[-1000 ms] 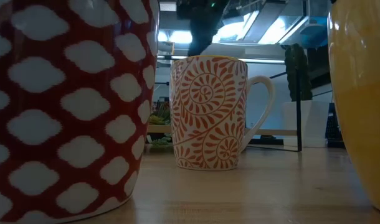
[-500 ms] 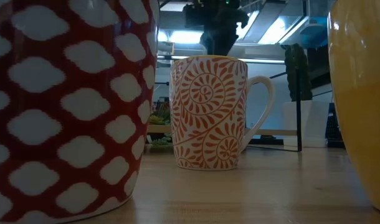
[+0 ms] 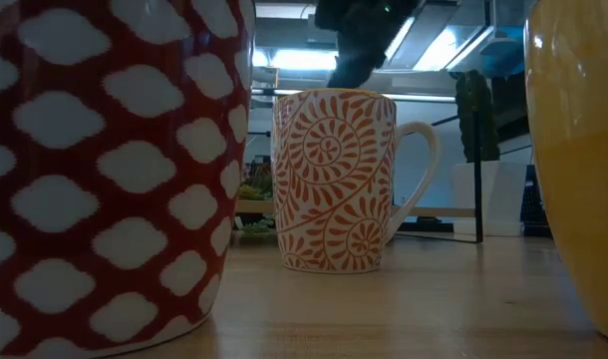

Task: Place coffee mugs
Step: Put the gray patterned mug on the shelf

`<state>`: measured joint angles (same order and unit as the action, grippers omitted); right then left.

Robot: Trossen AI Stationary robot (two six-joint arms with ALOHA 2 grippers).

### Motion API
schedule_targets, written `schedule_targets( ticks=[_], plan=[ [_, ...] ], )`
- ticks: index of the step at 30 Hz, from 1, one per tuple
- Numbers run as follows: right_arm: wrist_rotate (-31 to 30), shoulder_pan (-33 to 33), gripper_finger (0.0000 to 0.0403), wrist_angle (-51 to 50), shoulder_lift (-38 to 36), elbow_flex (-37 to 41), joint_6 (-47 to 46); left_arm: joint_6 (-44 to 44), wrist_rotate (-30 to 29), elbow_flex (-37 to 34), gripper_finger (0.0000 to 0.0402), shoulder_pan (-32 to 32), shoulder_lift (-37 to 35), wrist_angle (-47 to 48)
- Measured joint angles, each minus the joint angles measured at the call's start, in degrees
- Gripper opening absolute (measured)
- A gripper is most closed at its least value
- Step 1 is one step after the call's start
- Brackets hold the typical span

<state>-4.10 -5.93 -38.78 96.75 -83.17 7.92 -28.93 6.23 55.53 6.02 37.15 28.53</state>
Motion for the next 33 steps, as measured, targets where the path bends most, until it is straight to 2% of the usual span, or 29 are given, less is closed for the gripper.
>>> schedule_targets(
  ticks=[5,8,16,25,33],
  plan=[
    [-5.13,-1.51,0.0147,7.86,-0.17,3.9,-0.29,0.03,-1.24,0.0,0.0112,0.0,-0.02,-0.01],
    [-5.77,-2.7,0.0147,8.13,-0.17,4.05,-1.58,-0.67,-1.22,0.0,0.0112,0.0,-0.02,0.0],
    [-4.66,-5.62,0.0147,6.61,0.64,4.09,-3.45,-0.09,-1.32,0.0,0.0112,0.0,0.0,0.02],
    [-5.2,-5.36,0.0147,-4.67,0.18,4.12,-1.37,0.9,-2.81,0.0,0.0112,0.0,-0.02,0.33],
    [-0.84,-5.29,0.0147,0.04,2.24,4.12,1.93,0.65,-4.01,0.0,0.0112,0.0,-0.02,0.39]
  ],
)
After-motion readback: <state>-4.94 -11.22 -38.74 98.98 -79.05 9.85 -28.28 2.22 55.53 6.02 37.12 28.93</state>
